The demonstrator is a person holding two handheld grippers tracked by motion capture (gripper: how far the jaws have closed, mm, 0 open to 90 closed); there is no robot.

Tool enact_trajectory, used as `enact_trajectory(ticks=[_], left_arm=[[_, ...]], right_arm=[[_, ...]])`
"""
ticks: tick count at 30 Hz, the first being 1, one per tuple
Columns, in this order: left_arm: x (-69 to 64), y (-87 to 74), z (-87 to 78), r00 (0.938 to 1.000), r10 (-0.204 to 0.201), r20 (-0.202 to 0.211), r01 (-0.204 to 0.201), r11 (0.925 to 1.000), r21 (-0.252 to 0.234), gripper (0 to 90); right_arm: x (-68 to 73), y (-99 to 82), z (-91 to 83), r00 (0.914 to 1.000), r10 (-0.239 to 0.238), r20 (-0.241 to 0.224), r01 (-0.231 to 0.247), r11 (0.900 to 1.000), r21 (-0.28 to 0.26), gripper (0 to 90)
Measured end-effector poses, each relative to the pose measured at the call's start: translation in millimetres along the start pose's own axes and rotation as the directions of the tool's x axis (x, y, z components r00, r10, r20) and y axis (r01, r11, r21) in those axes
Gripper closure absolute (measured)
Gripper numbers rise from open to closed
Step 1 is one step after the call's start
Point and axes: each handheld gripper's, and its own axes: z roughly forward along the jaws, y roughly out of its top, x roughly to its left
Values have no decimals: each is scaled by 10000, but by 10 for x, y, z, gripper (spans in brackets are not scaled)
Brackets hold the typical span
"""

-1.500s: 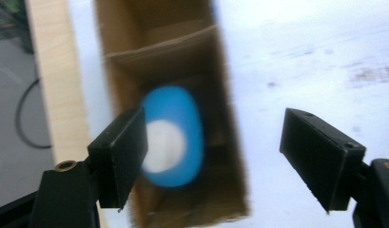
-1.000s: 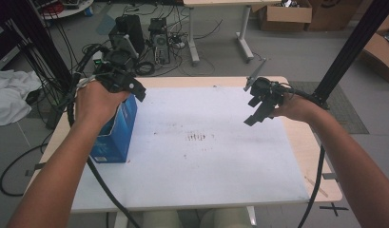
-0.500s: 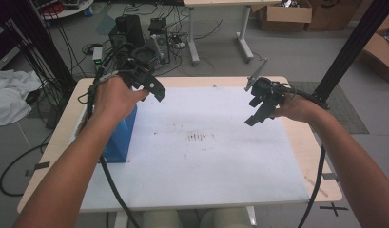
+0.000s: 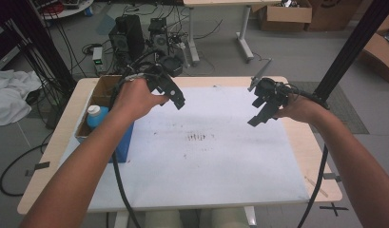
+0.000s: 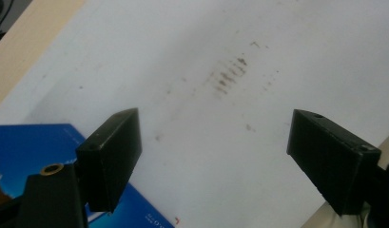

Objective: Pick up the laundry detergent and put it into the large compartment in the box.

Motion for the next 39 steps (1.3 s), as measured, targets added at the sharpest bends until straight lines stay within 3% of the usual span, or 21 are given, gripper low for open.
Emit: enact_trajectory(ticks=[3,15,24,28,39], left_arm=[[-39,62,83,9987,497,126,-499,9985,212,193],[-90,210,330,9872,1547,390,-1571,9853,671,196],[-122,244,383,9833,1781,375,-1805,9806,762,196],[-126,249,389,9822,1799,551,-1839,9798,791,201],[-127,252,391,9832,1766,471,-1798,9808,759,200]], right_arm=[[0,-16,6,10000,33,-22,-33,10000,42,184],[-57,18,15,10000,36,-66,-36,9999,115,185],[-64,20,19,9999,95,-56,-94,9999,139,185],[-57,21,16,9999,86,-61,-85,9998,151,185],[-52,22,16,10000,67,-51,-66,9999,155,184]])
